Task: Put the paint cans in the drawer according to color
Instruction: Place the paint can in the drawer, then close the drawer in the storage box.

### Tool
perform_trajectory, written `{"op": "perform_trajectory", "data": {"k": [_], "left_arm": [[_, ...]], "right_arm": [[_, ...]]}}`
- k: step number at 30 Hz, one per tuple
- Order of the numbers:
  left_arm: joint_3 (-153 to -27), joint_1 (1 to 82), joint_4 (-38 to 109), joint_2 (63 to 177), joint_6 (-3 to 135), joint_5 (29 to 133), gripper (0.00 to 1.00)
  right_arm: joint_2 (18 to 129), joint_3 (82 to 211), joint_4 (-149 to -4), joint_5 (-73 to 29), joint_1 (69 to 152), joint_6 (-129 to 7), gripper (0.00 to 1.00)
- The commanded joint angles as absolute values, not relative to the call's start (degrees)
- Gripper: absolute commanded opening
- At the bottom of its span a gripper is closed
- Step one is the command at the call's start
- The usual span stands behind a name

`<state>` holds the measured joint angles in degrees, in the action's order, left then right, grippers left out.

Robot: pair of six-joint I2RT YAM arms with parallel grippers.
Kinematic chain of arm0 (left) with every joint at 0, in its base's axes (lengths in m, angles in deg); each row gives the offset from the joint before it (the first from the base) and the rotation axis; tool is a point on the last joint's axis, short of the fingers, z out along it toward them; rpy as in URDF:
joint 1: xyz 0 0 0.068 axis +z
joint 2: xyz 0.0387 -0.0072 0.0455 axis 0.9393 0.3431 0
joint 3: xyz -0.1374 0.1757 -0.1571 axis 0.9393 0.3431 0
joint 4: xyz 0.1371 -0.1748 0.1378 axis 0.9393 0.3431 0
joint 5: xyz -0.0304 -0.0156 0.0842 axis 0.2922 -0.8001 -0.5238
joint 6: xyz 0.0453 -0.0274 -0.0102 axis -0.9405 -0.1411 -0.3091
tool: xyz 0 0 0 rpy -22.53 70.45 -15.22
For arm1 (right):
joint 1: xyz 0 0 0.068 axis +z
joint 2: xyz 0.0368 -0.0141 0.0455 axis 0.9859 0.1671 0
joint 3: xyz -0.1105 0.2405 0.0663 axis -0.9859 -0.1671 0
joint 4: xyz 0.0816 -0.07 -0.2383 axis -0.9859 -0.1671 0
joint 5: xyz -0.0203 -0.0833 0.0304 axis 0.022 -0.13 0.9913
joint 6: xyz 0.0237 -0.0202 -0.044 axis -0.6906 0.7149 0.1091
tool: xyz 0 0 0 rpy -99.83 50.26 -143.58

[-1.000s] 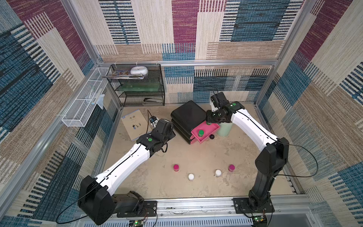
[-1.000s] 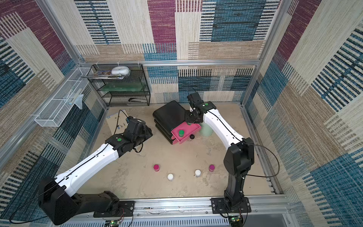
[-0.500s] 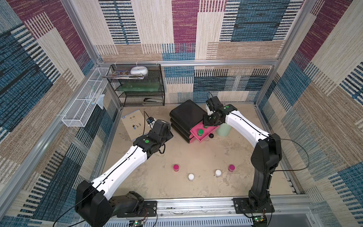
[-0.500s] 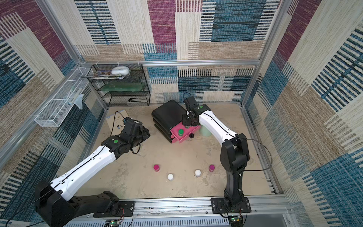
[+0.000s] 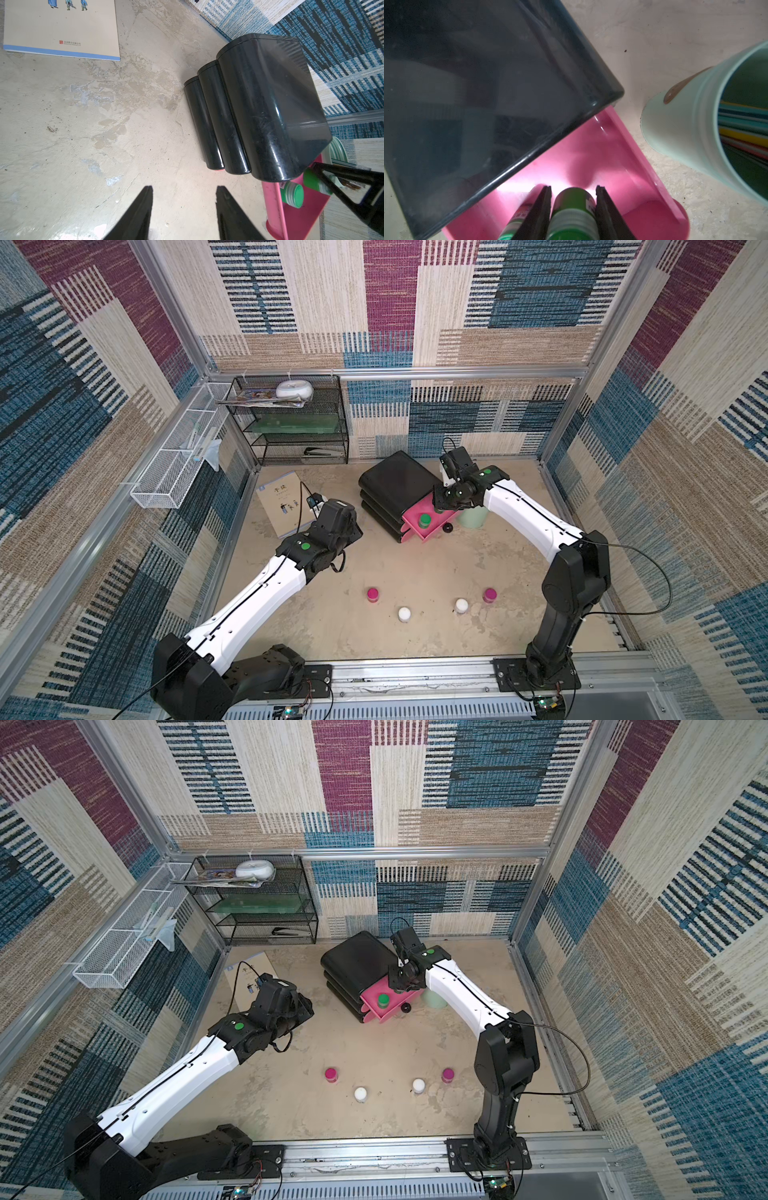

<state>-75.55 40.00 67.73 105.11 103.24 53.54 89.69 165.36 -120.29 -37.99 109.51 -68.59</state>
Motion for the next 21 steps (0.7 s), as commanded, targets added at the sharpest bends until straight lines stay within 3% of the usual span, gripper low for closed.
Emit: {"op": "perform_trajectory", "data": {"k": [1, 12, 16, 21], "left_arm": [[-75.4, 40.1, 67.6, 104.5, 102.6, 53.7, 0.54], [-74.7, 40.2, 67.0, 104.0, 101.4, 55.9, 0.54], [-73.7, 40.2, 64.4, 103.9, 100.7, 59.2, 0.54], [-69.1, 40.2, 57.8, 103.7, 99.9, 63.9, 0.54]], "right_arm": [[90.2, 164.6, -117.7, -38.9, 109.6, -69.0, 0.38], [89.5, 169.0, -119.3, -38.8, 109.6, -68.4, 0.61], [84.5, 168.5, -119.7, -38.0, 109.6, -68.8, 0.61], [69.5, 148.5, -110.2, -35.2, 109.5, -74.9, 0.53]]}}
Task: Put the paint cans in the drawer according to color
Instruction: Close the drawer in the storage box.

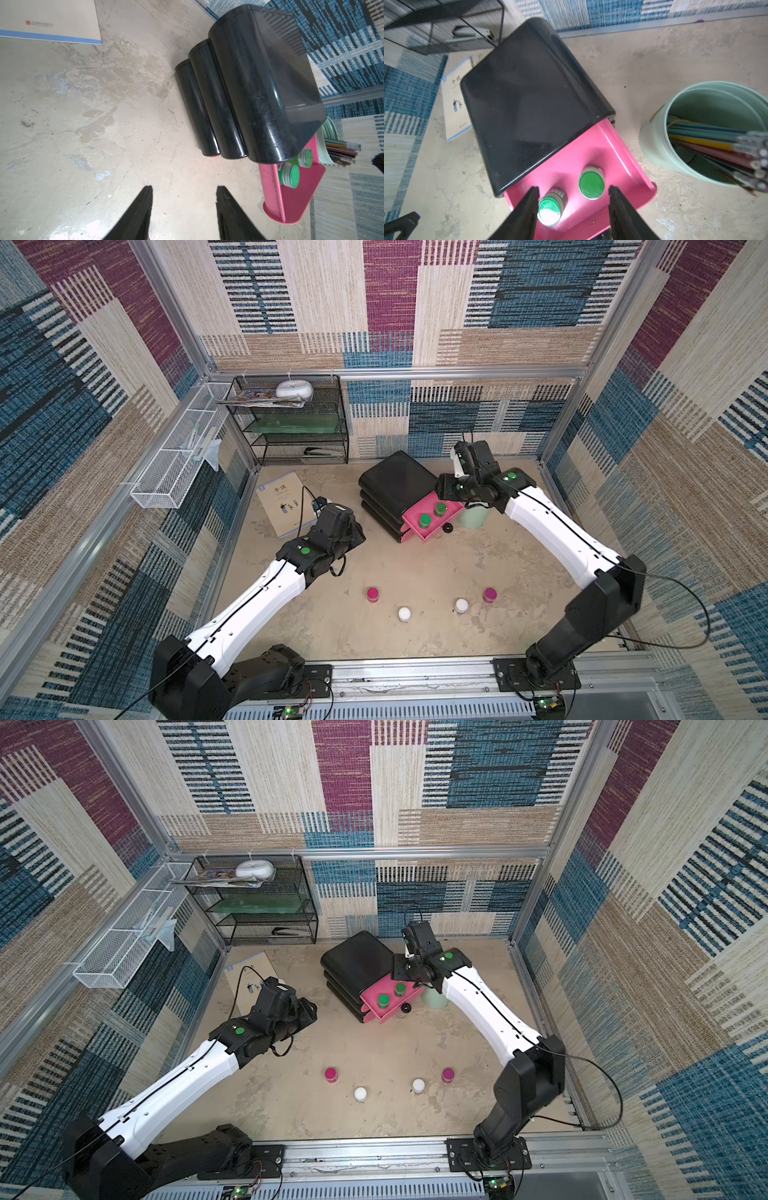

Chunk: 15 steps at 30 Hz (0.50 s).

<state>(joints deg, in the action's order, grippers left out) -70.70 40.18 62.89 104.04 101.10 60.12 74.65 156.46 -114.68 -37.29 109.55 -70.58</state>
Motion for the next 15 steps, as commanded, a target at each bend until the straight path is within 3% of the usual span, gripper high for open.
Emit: {"op": "perform_trajectory", "data": {"k": [1, 7, 15], "left_arm": [[-67.8, 40.2, 56.2, 103.5, 99.9, 64.6, 0.54], [-63.6, 40.2, 49.7, 103.3, 99.1, 67.1, 0.54], [-62.4, 40.2, 45.6, 103.9, 97.6, 69.7, 0.54]], "right_arm": [[66.4, 143.5, -107.2, -34.6, 109.6, -77.1, 0.51], [53.3, 120.3, -87.6, -24.9, 109.6, -84.4, 0.53], [48.5, 109.9, -77.7, -24.4, 109.4, -84.5, 0.50]]}}
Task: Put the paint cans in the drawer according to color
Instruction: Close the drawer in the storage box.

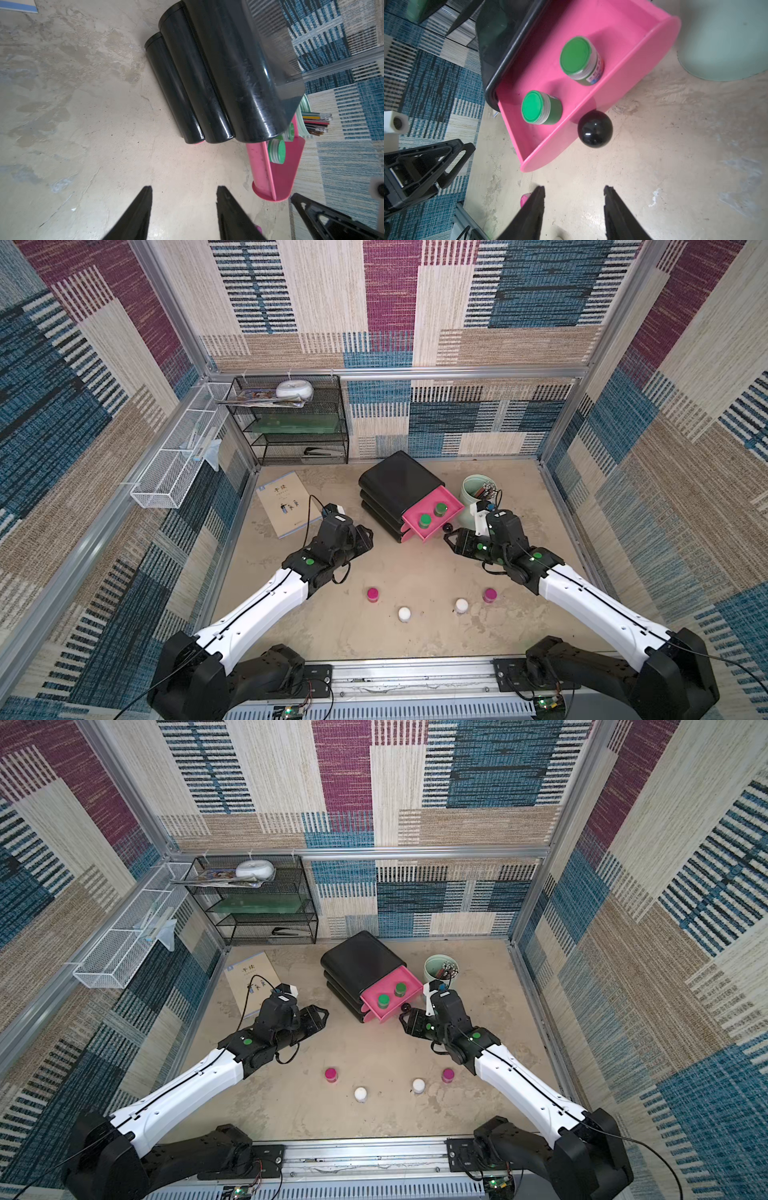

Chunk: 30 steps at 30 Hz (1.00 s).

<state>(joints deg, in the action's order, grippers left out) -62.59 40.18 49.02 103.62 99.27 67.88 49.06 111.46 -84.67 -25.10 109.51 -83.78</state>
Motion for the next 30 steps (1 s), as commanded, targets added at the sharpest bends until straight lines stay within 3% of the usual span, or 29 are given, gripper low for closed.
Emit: {"op": "perform_trajectory", "data": {"k": [1, 8, 15, 30], "left_arm": [[-62.3, 40.2, 45.2, 104.0, 97.4, 69.8, 0.54], [-61.2, 40.2, 44.0, 103.7, 96.2, 71.7, 0.54], [-59.2, 40.1, 41.1, 103.3, 96.4, 73.3, 0.55], [-53.0, 40.1, 36.7, 98.3, 99.5, 73.7, 0.54]], "right_arm": [[48.3, 109.3, -77.3, -24.7, 109.4, -84.4, 0.49], [46.3, 103.7, -71.6, -25.2, 108.8, -83.5, 0.45], [47.2, 102.1, -68.0, -23.0, 105.2, -81.7, 0.48], [57.6, 104.2, -57.3, -13.7, 103.2, -82.3, 0.41]]}}
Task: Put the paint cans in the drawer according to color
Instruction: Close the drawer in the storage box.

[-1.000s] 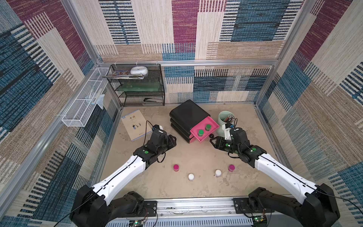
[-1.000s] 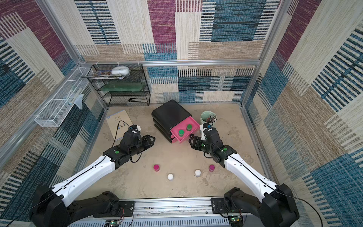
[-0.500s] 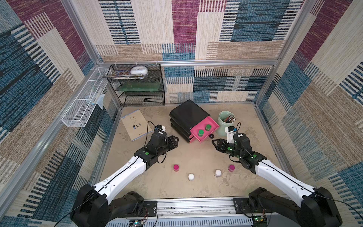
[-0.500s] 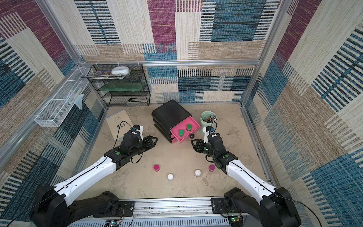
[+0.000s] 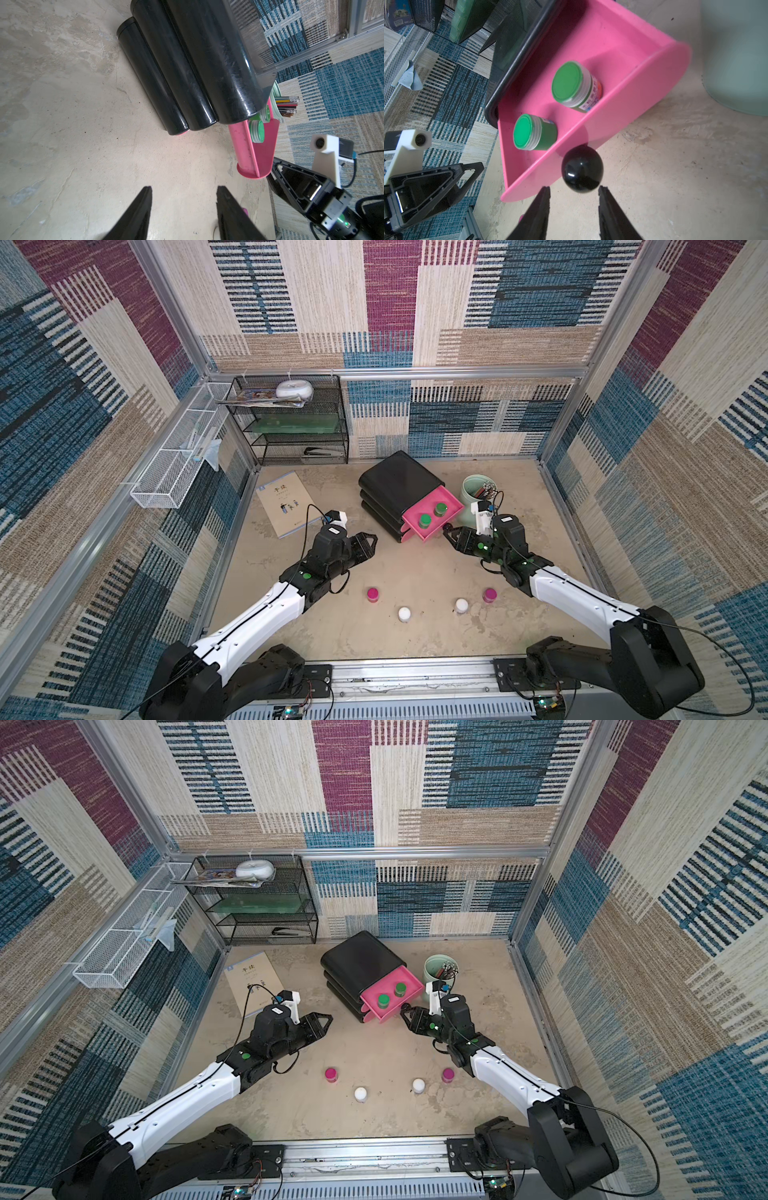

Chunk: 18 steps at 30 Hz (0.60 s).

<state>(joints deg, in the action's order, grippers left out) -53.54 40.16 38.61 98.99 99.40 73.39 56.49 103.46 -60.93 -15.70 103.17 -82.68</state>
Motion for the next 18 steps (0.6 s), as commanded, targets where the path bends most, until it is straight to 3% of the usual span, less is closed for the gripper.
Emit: {"op": "perform_trajectory", "data": {"k": [1, 14, 18], "left_arm": [[-52.7, 40.1, 36.6, 98.1, 99.7, 73.7, 0.54], [-51.7, 40.2, 36.5, 97.2, 98.0, 73.6, 0.53], [-51.1, 40.2, 37.0, 96.3, 97.3, 74.0, 0.49]], "right_arm": [[58.2, 104.6, -57.1, -13.5, 103.2, -82.3, 0.40], [66.5, 111.7, -56.5, -10.4, 103.2, -80.4, 0.39], [69.9, 114.7, -55.7, -10.9, 103.2, -79.8, 0.40]]}}
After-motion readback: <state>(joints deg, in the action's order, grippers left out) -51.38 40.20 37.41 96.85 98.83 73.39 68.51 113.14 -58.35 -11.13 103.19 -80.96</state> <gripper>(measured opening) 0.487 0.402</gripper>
